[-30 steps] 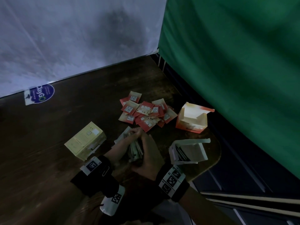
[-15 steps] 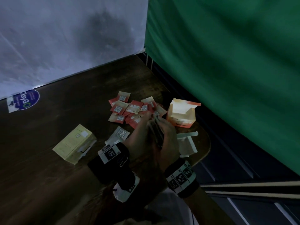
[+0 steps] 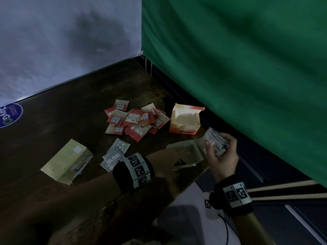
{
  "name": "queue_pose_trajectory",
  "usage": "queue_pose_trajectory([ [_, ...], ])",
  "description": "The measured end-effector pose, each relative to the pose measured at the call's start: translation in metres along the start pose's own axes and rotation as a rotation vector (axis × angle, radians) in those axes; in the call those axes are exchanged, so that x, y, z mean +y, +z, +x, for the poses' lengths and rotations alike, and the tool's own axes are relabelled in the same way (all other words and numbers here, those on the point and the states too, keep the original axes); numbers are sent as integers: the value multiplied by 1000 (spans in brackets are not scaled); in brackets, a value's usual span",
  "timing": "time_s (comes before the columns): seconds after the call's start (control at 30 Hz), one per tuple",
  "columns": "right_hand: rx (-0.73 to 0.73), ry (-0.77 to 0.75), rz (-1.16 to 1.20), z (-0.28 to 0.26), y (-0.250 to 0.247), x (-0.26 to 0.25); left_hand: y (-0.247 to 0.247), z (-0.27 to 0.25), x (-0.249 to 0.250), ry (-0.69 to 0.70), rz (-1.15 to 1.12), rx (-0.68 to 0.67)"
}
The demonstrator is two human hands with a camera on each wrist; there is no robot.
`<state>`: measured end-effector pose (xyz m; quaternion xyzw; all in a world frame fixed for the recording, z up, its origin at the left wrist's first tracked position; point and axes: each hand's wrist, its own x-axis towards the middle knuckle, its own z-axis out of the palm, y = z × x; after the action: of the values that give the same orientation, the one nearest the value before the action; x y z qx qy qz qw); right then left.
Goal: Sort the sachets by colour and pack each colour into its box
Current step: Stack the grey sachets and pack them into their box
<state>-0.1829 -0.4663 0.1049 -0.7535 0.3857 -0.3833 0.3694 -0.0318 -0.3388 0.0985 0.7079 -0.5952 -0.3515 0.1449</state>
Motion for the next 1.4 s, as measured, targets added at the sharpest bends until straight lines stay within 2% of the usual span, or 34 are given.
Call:
queue_pose_trajectory([
  [0.07,-103,86,-24,-10,4,5,4,7,-2,25,297,-97],
  [0.1,-157,111,-44,-16,6,7,5,10,-3,66,435,-104],
  [0.27,-392,62,-155,-29,25,27,15,24,-11,331,816,3],
  [0.3,-440,69,-178,-28,29,29,17,25,-14,325,885,-13],
  [0.4,-568,60,-324,-20,37,30,20,33,-19,346,945,18],
  [0.5,-640,-46,-474,-5,44,22,25,36,-27,269,958,-62],
  [0.57,-735,-95,-577,6,46,14,26,34,-32,236,963,-25],
  [0.67,-882,-91,-607,11,48,10,24,28,-34,194,1021,16],
  [0.77,-813,-32,-572,0,54,17,27,21,-34,153,925,-7],
  [0.9,-677,150,-401,-4,52,16,35,15,-41,152,519,136],
  [0.97,-665,214,-307,-3,46,12,30,8,-35,114,343,200],
  [1.03,-709,279,-297,-3,40,8,31,3,-34,92,288,250],
  [1.1,-753,257,-375,-3,37,11,33,-3,-33,153,322,259],
  [1.2,-783,147,-516,-2,38,19,46,0,-45,230,547,207],
  [1.27,-809,103,-564,-3,38,22,51,3,-48,171,645,173],
  [1.33,-816,91,-595,-4,38,22,51,2,-49,115,721,207],
  [1.4,-743,79,-600,-5,37,22,51,2,-48,94,749,250],
])
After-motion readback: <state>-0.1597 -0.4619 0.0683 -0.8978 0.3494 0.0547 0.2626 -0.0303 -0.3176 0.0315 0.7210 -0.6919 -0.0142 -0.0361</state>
